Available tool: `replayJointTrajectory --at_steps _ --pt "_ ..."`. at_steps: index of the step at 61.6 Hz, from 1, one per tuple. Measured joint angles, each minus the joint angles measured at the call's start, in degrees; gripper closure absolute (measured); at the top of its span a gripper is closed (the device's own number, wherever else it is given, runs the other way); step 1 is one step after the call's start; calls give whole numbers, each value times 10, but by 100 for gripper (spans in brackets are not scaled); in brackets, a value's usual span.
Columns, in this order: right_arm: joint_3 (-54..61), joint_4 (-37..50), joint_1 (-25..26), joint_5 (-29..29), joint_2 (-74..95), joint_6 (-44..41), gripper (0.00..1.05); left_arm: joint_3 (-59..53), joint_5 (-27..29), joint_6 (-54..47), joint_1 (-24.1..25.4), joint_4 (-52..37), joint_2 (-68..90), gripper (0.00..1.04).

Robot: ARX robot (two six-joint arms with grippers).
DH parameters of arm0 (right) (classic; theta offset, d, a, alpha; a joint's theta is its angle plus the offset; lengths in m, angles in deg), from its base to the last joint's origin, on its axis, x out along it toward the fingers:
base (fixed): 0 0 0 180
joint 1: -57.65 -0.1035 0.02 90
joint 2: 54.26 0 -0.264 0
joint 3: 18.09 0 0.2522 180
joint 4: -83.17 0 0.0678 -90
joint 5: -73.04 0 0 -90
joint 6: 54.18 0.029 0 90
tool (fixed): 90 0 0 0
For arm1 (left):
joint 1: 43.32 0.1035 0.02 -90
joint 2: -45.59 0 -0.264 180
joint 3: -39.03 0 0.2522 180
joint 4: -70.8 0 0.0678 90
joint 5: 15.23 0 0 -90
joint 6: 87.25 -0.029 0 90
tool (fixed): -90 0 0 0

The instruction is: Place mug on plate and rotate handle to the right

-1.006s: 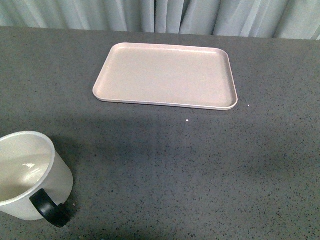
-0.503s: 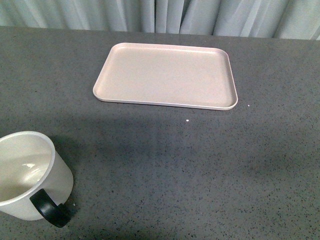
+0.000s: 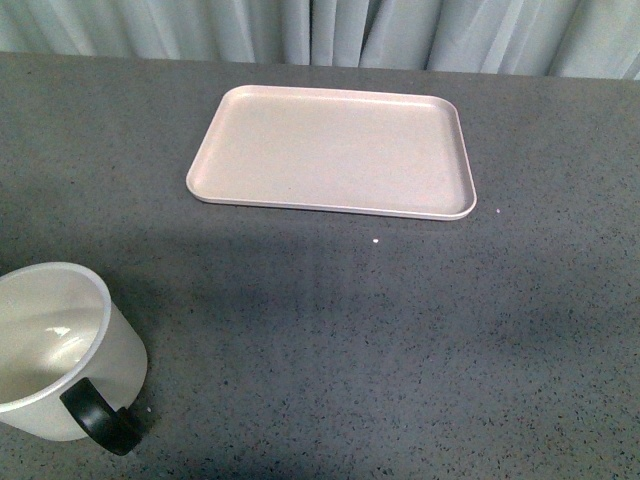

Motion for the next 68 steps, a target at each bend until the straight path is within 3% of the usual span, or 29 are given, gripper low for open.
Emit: replayJointTrajectory --at_steps 5,44,60,68 --pt "0 0 0 0 0 0 9 12 -23 -12 3 -5 38 9" --pt "0 0 0 0 0 0 9 65 -2 -139 17 -13 215 9" --pt "0 0 0 0 0 0 9 65 33 -161 -2 -40 264 9" --pt "0 0 0 0 0 0 9 65 53 -163 -9 -55 278 27"
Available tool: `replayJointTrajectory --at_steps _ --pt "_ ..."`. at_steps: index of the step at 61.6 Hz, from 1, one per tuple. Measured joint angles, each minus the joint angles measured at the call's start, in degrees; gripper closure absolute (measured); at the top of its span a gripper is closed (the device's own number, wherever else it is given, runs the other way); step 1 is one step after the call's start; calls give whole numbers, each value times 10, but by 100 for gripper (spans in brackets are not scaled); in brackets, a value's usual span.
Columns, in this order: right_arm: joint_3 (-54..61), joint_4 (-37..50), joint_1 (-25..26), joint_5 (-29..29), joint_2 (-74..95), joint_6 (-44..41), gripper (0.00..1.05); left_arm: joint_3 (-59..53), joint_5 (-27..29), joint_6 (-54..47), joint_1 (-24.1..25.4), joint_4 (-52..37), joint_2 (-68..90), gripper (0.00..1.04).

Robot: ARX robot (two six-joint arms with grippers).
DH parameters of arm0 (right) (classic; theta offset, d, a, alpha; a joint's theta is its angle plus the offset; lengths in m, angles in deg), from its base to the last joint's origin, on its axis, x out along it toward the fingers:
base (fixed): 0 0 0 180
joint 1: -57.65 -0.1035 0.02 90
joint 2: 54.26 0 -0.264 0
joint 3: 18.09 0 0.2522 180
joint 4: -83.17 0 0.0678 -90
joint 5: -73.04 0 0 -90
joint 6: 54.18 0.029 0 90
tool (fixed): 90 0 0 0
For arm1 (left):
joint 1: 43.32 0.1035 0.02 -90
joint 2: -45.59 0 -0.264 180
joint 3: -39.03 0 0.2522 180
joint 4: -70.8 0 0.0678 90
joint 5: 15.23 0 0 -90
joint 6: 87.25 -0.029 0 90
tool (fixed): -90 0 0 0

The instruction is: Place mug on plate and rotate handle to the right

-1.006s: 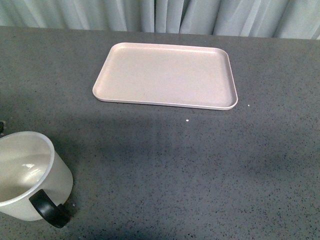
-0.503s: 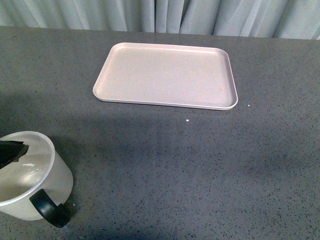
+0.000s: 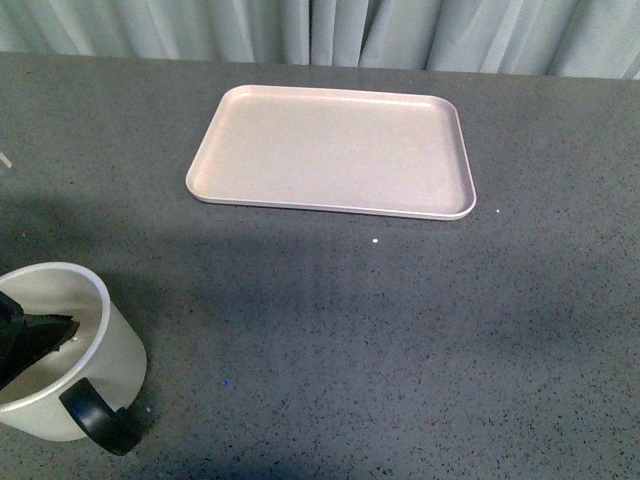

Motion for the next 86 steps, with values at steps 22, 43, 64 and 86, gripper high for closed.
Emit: replayJointTrajectory --at_steps 22,43,64,86 --pt "0 0 0 0 0 0 9 0 -2 16 -6 16 0 90" --pt "0 0 0 0 0 0 9 19 -14 61 -17 70 -33 102" --pt "0 0 0 0 0 0 9 188 38 120 -92 103 35 103" --pt "0 0 0 0 0 0 9 502 79 156 -206 164 247 103"
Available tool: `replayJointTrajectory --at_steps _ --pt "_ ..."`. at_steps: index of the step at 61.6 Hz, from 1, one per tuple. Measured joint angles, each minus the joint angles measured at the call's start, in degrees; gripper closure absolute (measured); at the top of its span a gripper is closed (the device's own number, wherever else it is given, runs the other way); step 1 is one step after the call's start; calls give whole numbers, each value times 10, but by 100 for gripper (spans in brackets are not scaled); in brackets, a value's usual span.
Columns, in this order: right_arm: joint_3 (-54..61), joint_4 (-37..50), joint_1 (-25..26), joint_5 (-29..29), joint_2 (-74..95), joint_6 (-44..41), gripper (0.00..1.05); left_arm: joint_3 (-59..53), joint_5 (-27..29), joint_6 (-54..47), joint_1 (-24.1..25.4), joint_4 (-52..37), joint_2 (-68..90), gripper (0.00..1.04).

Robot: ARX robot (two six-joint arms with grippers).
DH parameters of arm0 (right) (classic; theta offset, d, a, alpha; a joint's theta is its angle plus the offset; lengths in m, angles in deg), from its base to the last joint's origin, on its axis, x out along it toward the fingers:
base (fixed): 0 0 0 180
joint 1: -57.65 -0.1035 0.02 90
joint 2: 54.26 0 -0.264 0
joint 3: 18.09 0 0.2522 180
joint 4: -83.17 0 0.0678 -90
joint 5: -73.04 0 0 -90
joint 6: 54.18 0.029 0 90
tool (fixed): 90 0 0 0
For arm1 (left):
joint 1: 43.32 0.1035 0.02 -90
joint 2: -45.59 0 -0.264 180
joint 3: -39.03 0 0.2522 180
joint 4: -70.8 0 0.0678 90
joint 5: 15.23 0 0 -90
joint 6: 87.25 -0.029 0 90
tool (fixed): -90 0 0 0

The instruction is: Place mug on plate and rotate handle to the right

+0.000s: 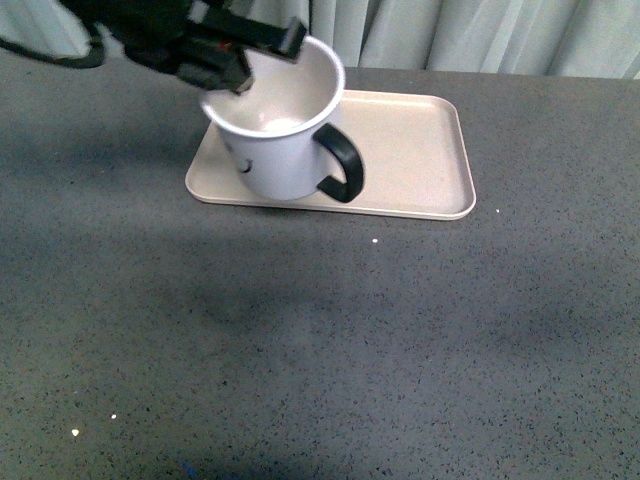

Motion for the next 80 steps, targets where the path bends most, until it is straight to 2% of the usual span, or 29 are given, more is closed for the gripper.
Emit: replayJointTrajectory --at_steps 10,34,75,80 --pt "0 0 0 0 0 0 9 92 8 0 -16 29 77 103" --pt "0 0 0 0 0 0 9 215 14 0 -15 80 177 103" --pt "0 0 0 0 0 0 9 270 13 -5 -21 103 234 103" --pt "0 0 0 0 0 0 9 271 12 -5 -22 104 235 93"
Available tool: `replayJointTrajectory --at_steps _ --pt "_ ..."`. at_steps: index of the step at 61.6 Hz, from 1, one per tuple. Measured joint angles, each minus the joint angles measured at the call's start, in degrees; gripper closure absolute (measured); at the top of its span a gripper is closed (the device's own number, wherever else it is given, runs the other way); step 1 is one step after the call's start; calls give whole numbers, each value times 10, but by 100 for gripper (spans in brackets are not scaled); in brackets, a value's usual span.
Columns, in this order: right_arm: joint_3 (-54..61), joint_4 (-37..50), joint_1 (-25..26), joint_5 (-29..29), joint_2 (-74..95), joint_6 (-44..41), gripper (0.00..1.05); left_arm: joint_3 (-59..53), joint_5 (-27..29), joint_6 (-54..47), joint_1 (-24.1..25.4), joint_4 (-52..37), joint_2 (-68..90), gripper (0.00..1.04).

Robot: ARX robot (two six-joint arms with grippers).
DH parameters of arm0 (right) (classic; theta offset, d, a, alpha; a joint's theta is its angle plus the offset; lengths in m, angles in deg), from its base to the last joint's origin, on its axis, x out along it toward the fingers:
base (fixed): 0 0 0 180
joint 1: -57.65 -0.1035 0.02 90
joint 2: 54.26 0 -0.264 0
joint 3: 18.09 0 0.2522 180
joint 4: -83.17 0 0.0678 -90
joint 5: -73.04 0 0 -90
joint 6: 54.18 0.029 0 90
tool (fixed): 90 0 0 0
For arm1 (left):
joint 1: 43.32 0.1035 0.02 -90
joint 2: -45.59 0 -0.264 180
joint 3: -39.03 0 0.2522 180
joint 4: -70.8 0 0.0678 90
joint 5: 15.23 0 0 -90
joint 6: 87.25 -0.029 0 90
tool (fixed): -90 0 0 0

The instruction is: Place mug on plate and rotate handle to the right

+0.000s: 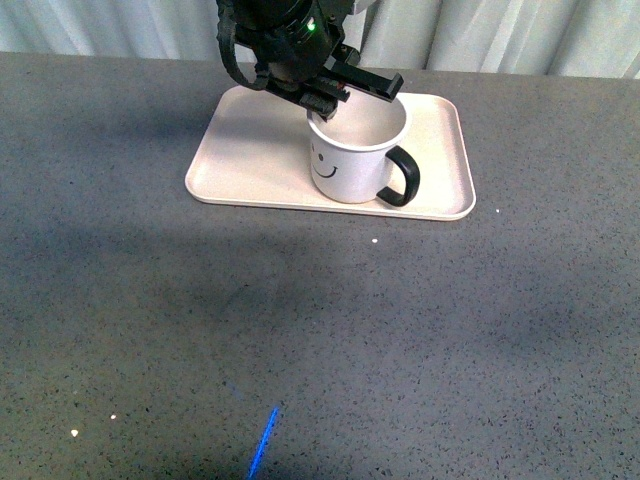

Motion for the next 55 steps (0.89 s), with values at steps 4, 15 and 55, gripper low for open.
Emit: replayJointTrajectory --at_steps 4,15,55 --pt "0 0 0 0 0 0 9 0 0 0 -1 0 1 82" --pt "0 0 0 0 0 0 9 0 -7 1 -2 -2 0 55" --pt "0 0 0 0 0 0 9 -477 244 79 55 -650 -311 42"
